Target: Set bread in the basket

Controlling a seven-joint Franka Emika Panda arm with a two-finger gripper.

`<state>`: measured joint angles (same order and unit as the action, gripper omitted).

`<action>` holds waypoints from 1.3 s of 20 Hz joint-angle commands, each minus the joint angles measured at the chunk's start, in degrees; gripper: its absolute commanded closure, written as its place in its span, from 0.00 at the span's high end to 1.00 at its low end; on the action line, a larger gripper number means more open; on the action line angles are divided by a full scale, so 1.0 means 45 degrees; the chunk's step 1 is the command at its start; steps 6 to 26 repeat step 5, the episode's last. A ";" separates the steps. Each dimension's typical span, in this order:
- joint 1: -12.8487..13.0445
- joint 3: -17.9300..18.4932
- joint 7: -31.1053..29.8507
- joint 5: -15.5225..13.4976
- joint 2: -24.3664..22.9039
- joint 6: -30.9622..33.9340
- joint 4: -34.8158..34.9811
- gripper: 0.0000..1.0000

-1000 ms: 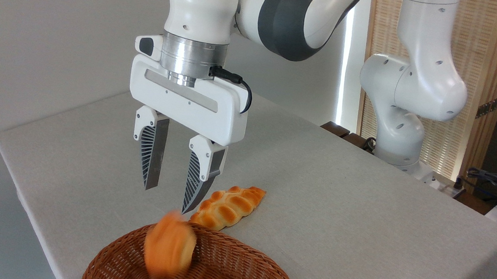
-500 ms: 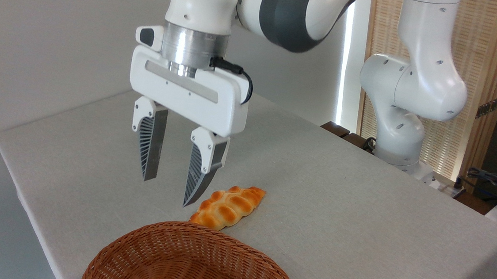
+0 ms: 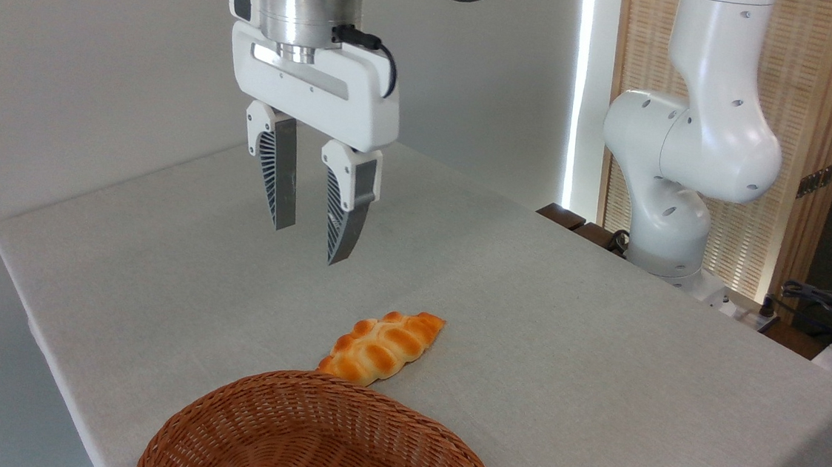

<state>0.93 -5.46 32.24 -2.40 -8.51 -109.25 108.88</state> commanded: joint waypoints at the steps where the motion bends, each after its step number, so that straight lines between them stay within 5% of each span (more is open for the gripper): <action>1: -0.0030 -0.0466 0.0686 -0.0073 0.0348 0.0235 -0.0211 1.00; 26: -0.0030 -0.0487 0.1233 -0.0151 0.0347 0.1015 -0.0581 1.00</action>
